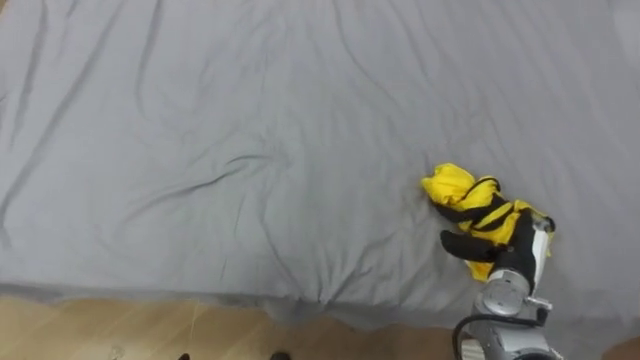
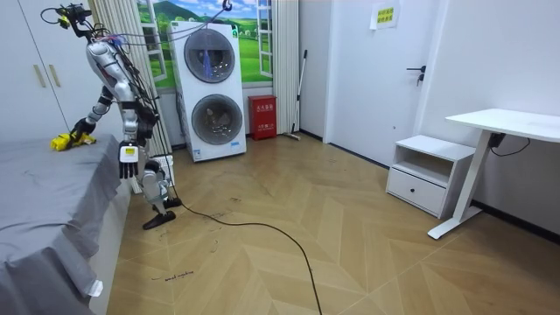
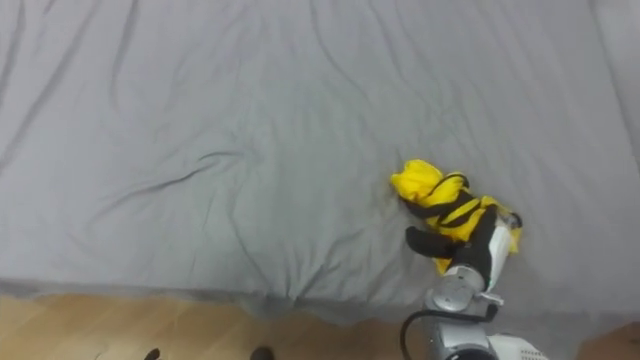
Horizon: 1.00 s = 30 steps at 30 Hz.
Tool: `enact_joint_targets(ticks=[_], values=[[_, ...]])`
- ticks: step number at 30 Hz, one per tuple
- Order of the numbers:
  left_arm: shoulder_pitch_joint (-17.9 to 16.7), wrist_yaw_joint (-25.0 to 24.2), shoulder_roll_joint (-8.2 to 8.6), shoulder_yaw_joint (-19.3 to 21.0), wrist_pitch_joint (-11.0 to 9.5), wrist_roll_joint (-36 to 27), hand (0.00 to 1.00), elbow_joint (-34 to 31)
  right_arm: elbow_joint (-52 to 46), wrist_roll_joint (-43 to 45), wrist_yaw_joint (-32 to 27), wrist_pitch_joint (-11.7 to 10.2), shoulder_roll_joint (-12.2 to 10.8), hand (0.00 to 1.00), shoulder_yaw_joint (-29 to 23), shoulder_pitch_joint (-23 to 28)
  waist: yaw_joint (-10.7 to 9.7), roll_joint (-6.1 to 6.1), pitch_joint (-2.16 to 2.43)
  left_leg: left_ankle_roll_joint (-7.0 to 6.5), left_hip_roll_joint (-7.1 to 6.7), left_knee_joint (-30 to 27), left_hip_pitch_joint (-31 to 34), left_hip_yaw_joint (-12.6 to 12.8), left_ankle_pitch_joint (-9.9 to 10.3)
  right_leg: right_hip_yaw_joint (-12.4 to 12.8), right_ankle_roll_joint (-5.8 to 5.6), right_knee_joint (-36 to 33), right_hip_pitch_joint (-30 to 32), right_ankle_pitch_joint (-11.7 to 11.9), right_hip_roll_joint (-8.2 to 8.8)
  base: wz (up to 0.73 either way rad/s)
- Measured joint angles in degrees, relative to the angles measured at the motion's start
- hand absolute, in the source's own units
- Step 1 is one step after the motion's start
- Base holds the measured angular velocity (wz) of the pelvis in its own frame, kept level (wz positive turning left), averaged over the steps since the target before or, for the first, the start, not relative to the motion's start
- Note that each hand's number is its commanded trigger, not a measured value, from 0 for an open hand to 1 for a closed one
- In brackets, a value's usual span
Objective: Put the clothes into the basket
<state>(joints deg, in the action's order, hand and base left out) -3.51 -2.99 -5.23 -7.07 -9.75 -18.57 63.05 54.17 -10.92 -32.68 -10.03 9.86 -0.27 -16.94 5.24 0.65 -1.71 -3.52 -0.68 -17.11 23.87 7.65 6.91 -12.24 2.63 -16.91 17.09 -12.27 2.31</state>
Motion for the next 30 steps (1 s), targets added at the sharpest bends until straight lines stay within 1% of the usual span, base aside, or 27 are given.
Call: enact_joint_targets(ticks=[5, 9, 17, 25, 30], values=[[0.3, -0.3, 0.04, 0.1, 0.7, 0.0, 0.00, 0.1, 1.4, 0.0, -0.8, 0.0, 0.4, 1.00, -0.2, -1.7, 0.1, 0.05, -0.08, -0.01, -0.02, 0.1, 0.2, -0.3, 0.0, -0.6, 0.00, 0.1, 0.0, 0.0, 0.06, 0.05], [0.5, -0.4, 0.03, 0.2, 1.0, 0.0, 0.00, 0.1, 1.4, 0.0, -0.9, 0.0, 1.1, 1.00, -1.0, -1.7, 0.2, 0.07, -0.10, -0.01, -0.03, 0.1, 0.4, -0.3, 0.0, -0.6, 0.00, 0.2, 0.2, 0.0, 0.06, 0.00], [0.5, -0.8, 0.03, -0.1, 1.1, -2.0, 0.00, 0.2, 1.4, 0.0, -0.6, 0.1, 1.3, 1.00, -1.0, -1.7, 0.2, 0.17, -0.18, 0.03, -0.08, 0.7, 0.4, -0.3, -0.4, -0.6, 0.00, 0.2, 0.5, 0.0, 0.10, 0.00], [0.5, -1.2, 0.02, 0.0, 1.1, -2.1, 0.00, 0.1, 1.3, 0.0, -0.1, 0.1, 1.6, 1.00, -1.0, -1.7, 0.0, 0.22, -0.20, 0.02, -0.13, 1.1, 0.5, 0.1, -0.4, -0.3, -0.02, 0.1, 0.9, 0.0, 0.18, -0.02], [0.5, -1.1, 0.00, 0.2, 2.1, -1.9, 0.00, -0.6, 0.7, 0.3, 0.0, 0.1, 2.3, 1.00, -1.1, -1.8, -0.2, 0.30, -0.16, 0.03, -0.17, 1.5, 0.5, 0.3, -0.6, 0.0, -0.02, 0.3, 1.3, 0.0, 0.17, 0.00]])
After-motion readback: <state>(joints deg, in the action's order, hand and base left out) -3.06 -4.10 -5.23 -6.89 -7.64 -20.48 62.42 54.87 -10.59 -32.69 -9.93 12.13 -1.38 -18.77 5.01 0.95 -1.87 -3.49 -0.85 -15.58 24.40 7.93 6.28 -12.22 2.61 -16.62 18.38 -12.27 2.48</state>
